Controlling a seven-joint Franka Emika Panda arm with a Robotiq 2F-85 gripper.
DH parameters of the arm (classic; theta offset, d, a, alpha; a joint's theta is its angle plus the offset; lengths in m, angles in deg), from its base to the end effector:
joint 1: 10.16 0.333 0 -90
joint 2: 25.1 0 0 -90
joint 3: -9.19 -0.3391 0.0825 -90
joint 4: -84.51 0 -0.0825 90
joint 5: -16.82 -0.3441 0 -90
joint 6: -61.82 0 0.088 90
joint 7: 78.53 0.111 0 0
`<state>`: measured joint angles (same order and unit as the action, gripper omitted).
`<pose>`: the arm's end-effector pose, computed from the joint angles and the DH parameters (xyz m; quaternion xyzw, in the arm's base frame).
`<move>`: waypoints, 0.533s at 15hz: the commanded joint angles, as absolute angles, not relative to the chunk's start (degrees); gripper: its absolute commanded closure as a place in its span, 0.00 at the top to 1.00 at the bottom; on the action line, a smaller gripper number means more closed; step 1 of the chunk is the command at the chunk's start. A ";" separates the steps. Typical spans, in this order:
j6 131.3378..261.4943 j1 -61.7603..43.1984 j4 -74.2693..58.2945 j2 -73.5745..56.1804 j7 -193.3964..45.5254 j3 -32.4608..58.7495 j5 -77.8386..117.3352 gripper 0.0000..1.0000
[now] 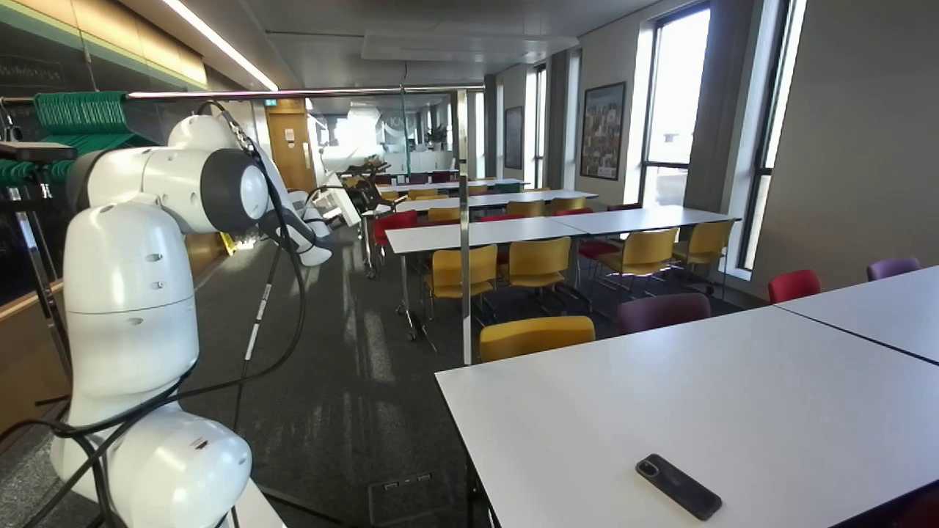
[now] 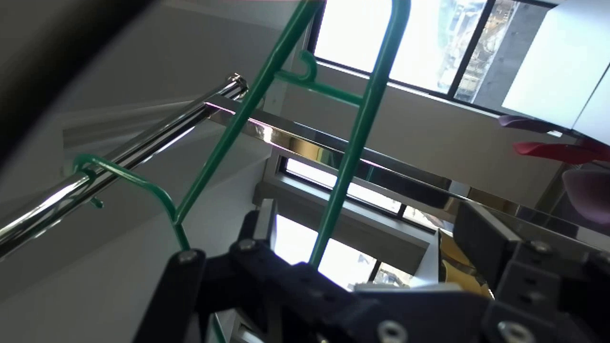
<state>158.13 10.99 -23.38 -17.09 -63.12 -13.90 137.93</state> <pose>0.4895 0.3340 0.5858 0.4327 0.3571 0.3441 0.7528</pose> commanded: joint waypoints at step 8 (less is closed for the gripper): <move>156.44 12.13 -15.15 -12.61 -63.78 -12.55 137.80 1.00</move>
